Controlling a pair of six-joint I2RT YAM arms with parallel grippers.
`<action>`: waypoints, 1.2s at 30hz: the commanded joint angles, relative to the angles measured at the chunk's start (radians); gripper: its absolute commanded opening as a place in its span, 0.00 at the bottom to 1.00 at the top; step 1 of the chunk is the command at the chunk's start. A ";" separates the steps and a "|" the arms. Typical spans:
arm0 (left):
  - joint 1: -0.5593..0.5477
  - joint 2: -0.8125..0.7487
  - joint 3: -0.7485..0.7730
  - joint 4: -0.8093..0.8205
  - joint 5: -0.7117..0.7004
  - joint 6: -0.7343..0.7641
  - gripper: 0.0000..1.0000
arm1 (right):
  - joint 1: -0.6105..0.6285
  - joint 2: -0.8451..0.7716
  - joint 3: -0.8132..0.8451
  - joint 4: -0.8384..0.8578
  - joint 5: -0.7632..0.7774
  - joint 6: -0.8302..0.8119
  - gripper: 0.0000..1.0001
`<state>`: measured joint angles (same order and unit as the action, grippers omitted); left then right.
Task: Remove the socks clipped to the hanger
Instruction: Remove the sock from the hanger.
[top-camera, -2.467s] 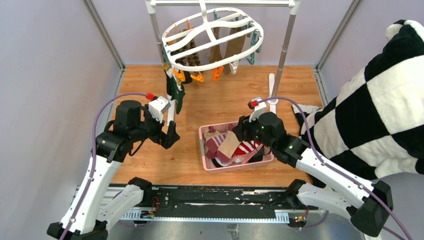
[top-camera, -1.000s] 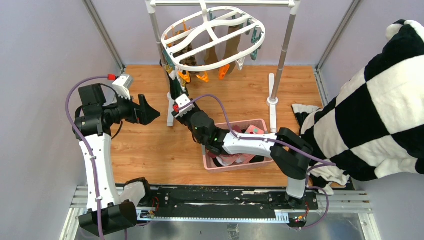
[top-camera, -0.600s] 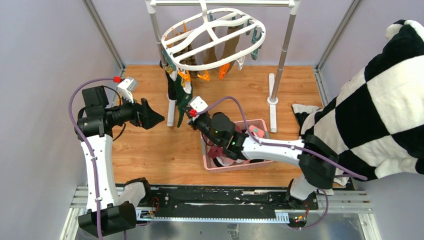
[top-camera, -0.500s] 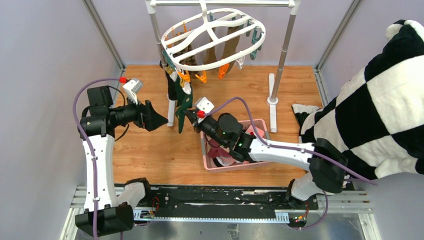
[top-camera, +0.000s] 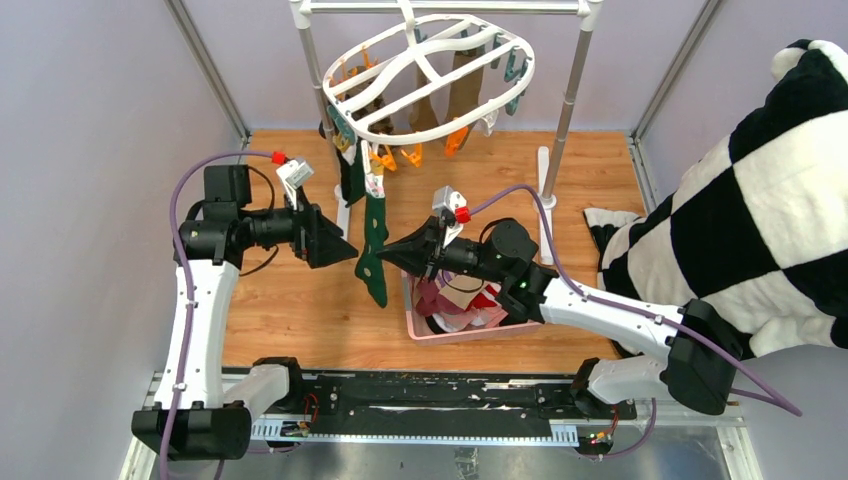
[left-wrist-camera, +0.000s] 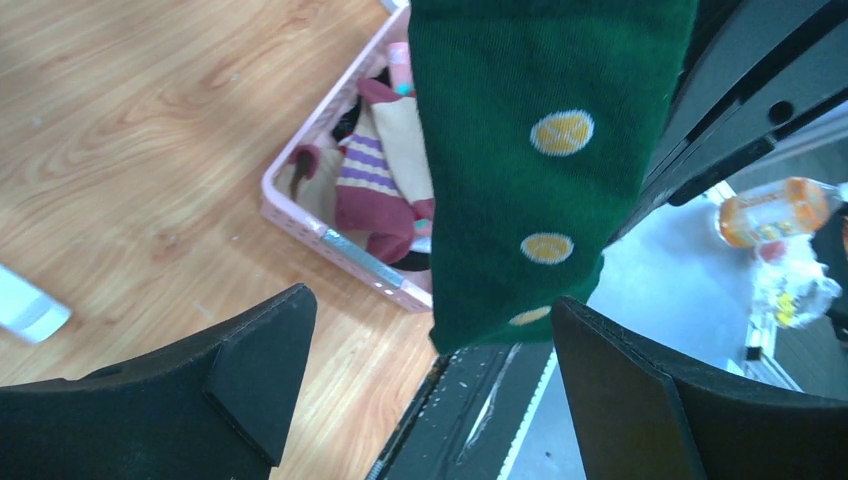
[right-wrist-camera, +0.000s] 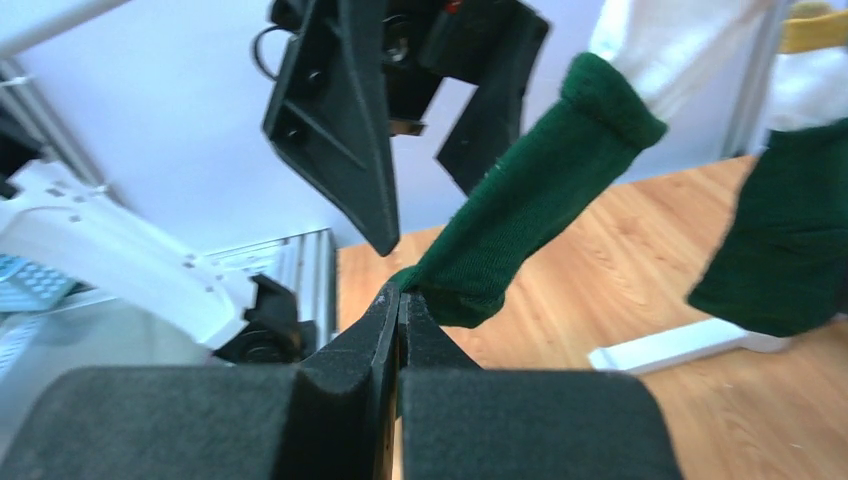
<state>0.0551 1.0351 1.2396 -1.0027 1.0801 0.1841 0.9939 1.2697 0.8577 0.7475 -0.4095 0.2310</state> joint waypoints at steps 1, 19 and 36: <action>-0.040 0.011 0.042 -0.016 0.106 -0.047 0.94 | -0.021 -0.016 -0.001 0.036 -0.173 0.135 0.00; -0.169 0.121 0.039 -0.022 0.316 -0.039 1.00 | -0.070 -0.012 -0.065 0.288 -0.234 0.370 0.00; -0.182 0.216 0.158 -0.027 0.366 0.001 0.62 | -0.106 0.080 -0.014 0.360 -0.321 0.495 0.00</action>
<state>-0.1127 1.2526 1.3754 -1.0210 1.4418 0.1673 0.9062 1.3346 0.8085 1.0386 -0.6750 0.6720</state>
